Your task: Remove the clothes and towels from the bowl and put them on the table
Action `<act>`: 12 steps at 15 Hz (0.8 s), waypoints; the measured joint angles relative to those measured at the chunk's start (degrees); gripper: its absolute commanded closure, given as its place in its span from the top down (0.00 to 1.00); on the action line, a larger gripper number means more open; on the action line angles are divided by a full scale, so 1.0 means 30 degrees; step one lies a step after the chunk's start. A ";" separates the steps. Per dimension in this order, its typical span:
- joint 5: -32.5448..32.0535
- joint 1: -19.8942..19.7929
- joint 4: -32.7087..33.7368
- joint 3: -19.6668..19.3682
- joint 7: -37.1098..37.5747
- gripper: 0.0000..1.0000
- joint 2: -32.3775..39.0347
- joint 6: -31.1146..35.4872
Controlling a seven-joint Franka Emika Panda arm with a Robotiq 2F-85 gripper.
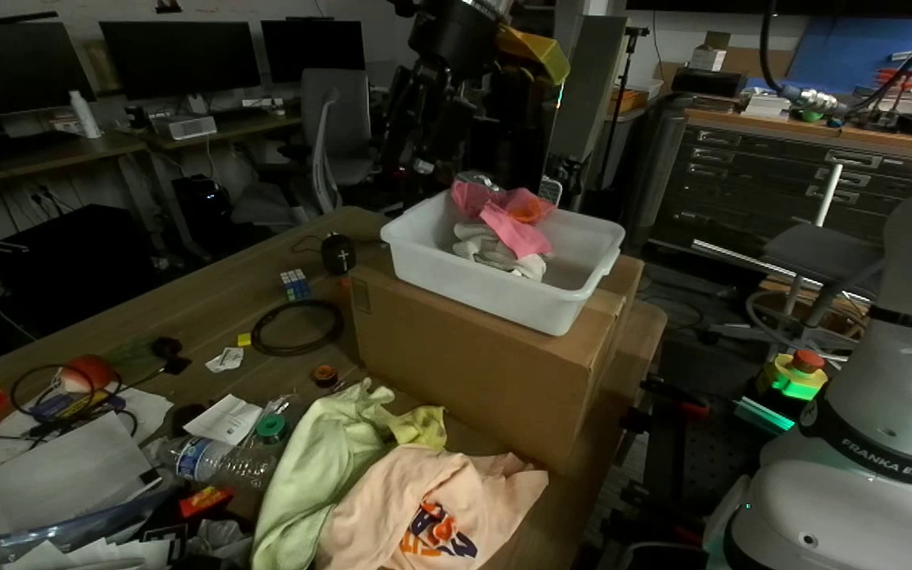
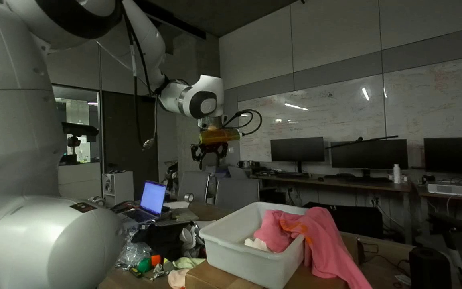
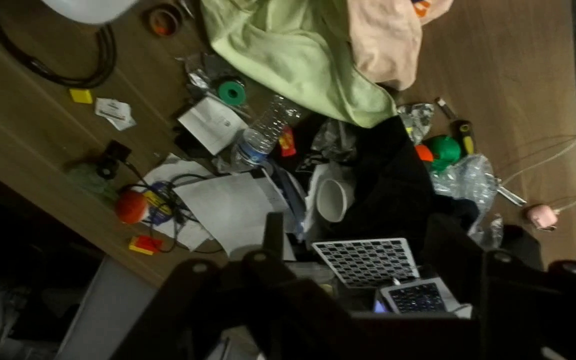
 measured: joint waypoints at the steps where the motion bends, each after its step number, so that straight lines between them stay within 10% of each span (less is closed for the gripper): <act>1: -0.1010 -0.0325 -0.0120 0.0101 0.0850 1.00 0.0078 0.0620; 12: -1.1100 -0.4890 -0.1381 -0.0558 1.1254 1.00 0.1913 0.1409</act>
